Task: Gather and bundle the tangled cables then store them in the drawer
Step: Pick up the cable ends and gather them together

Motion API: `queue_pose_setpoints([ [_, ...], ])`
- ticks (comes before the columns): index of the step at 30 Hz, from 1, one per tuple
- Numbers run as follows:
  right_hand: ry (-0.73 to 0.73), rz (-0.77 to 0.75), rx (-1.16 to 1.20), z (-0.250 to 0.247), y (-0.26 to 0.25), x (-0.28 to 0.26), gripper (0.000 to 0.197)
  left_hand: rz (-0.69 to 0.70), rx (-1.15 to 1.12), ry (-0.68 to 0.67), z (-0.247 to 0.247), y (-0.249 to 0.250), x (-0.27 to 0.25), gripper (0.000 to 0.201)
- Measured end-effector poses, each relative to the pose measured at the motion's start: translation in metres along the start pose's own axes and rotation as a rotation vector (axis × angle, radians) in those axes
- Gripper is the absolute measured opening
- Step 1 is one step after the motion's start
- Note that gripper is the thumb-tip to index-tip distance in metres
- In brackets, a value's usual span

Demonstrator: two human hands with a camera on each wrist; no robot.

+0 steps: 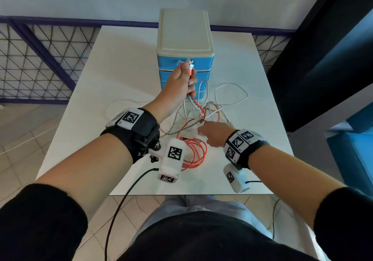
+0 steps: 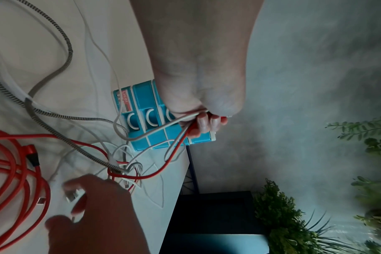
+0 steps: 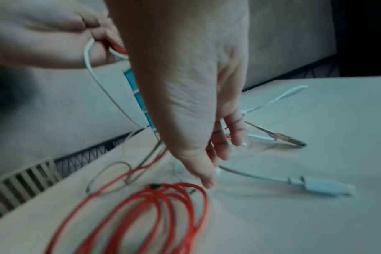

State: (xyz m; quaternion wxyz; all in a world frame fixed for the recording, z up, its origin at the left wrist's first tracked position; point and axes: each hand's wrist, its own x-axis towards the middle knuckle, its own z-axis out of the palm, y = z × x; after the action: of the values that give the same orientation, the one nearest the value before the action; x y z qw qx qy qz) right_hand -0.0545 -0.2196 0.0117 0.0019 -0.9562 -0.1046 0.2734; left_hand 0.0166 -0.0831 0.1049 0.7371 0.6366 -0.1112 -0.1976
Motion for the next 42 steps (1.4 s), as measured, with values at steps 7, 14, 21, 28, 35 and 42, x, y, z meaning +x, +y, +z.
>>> queue_pose_setpoints([
  [7,0.209,0.073,0.136,0.034,0.020,-0.006,0.028,-0.005,0.020,0.050,-0.007,0.004,0.000,0.031],
  [14,0.167,0.286,0.089,0.036,0.038,-0.022,0.028,0.067,0.086,0.145,-0.013,0.011,0.002,0.034],
  [21,0.100,0.178,0.403,-0.012,0.037,-0.028,0.010,0.061,0.140,0.098,-0.010,0.010,0.001,0.033],
  [28,0.284,0.051,1.011,-0.081,0.030,-0.050,0.007,-0.051,0.267,-0.074,-0.005,0.005,-0.006,0.034],
  [35,0.417,-0.069,1.270,-0.097,0.022,-0.051,0.019,-0.018,0.256,-0.029,-0.006,0.003,-0.008,0.033],
  [42,0.794,0.045,1.163,-0.115,0.003,-0.042,0.037,0.107,0.213,0.030,-0.006,0.016,-0.001,0.031],
])
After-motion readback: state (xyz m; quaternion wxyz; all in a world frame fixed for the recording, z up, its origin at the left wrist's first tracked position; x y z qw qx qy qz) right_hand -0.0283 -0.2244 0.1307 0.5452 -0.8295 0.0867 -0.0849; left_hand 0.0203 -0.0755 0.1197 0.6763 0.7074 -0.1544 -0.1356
